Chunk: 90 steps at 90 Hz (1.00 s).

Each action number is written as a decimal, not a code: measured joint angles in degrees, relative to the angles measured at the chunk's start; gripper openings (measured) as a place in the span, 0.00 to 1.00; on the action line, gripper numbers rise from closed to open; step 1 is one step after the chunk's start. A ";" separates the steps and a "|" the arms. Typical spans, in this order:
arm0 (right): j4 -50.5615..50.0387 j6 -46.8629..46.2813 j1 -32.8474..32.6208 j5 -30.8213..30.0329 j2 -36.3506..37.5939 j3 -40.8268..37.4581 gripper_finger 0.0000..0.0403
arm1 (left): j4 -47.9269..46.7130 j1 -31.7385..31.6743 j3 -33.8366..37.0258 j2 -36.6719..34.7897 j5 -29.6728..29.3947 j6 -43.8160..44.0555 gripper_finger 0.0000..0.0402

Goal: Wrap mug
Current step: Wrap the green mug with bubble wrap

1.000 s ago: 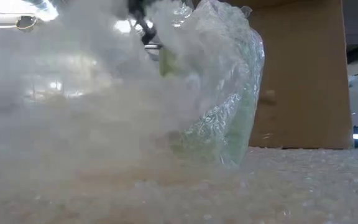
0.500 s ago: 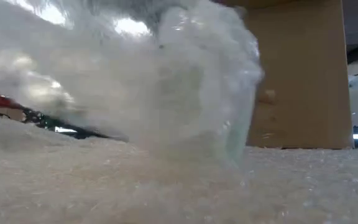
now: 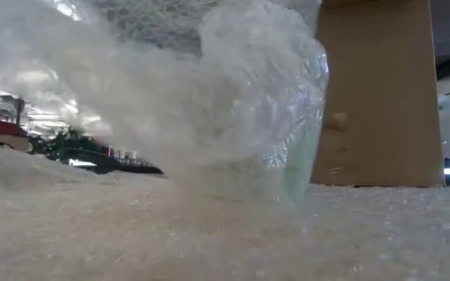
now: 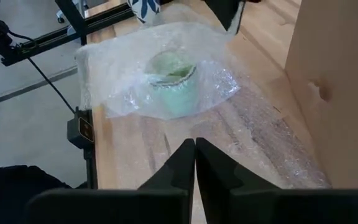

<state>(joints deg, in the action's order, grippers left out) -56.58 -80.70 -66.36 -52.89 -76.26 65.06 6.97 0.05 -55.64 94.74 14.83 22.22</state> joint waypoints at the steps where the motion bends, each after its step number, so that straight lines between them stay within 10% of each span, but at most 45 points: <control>1: 0.39 0.14 0.01 -0.27 -0.12 0.00 0.00 | 0.01 0.00 0.00 0.00 0.00 0.01 0.00; 59: 40.38 46.65 25.22 17.55 -7.87 0.10 0.00 | -0.42 0.60 0.00 0.02 -0.08 0.31 0.00; 90: 32.72 54.15 34.13 32.41 -25.05 16.10 0.00 | -0.36 0.77 0.00 0.02 -0.44 0.28 0.00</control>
<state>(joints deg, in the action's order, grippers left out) -23.86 -26.55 -32.24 -20.48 -101.31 81.16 6.61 0.82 -55.64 94.76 14.39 22.50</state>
